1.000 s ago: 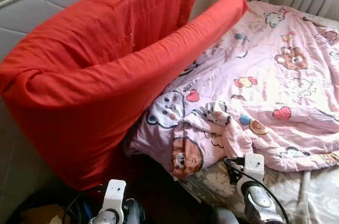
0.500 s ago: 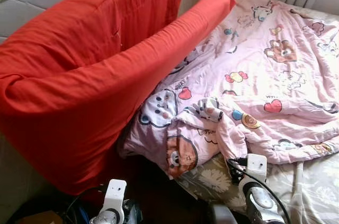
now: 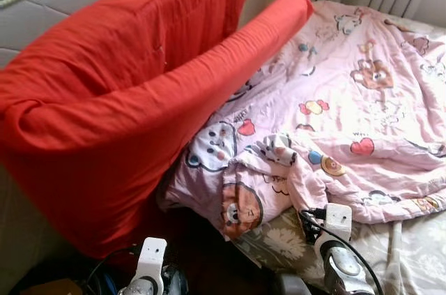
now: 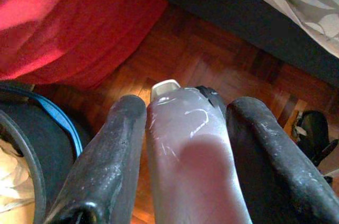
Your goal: Clean up the room
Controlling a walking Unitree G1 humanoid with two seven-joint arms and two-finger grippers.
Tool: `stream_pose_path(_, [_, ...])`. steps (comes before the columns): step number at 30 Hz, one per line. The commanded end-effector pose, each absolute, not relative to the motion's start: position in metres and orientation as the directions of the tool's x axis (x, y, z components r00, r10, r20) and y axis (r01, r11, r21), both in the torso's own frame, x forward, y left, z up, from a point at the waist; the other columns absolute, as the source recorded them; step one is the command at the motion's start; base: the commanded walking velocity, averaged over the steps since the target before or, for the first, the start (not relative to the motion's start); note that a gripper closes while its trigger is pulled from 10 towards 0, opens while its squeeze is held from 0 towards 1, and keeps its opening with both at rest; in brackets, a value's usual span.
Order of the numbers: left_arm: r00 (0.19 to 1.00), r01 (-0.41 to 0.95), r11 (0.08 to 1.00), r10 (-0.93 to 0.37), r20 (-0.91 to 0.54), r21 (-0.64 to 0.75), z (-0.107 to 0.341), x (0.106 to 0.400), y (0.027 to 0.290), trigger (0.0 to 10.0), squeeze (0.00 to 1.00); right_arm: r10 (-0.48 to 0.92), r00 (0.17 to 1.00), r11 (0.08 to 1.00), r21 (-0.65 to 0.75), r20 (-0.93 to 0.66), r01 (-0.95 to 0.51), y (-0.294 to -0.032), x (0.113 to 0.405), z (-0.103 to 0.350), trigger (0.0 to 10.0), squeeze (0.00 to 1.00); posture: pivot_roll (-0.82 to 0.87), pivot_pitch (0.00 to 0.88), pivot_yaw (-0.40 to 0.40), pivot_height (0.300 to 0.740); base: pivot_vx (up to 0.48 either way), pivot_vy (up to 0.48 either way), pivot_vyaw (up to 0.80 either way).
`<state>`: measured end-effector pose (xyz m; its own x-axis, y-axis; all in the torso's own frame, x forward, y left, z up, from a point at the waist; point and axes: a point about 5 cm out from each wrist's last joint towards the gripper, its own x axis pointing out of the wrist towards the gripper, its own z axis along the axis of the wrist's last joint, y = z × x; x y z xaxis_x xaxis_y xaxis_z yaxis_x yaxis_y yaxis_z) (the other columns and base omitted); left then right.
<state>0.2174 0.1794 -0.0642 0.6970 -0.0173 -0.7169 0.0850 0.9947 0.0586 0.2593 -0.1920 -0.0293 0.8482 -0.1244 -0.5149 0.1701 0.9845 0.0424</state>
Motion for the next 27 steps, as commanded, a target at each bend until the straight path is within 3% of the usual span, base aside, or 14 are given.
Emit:
stream_pose_path(1, [0.662,0.091,0.994,-0.016,-0.749,0.058,-0.071,0.207,0.182,10.0,0.0,-0.124,0.837,0.983,0.052,-0.533,0.178,-0.192,0.254,-0.034,10.0,0.0,-0.1,0.127,0.029,0.632,0.311,0.0,0.0])
stream_pose_path(27, [0.673,0.091,0.993,-0.011,-0.739,0.069,-0.069,0.207,0.187,10.0,0.0,-0.186,0.796,0.975,-0.008,-0.575,0.222,-0.204,0.249,-0.037,10.0,0.0,-0.06,0.203,0.038,0.632,0.021,0.0,0.0])
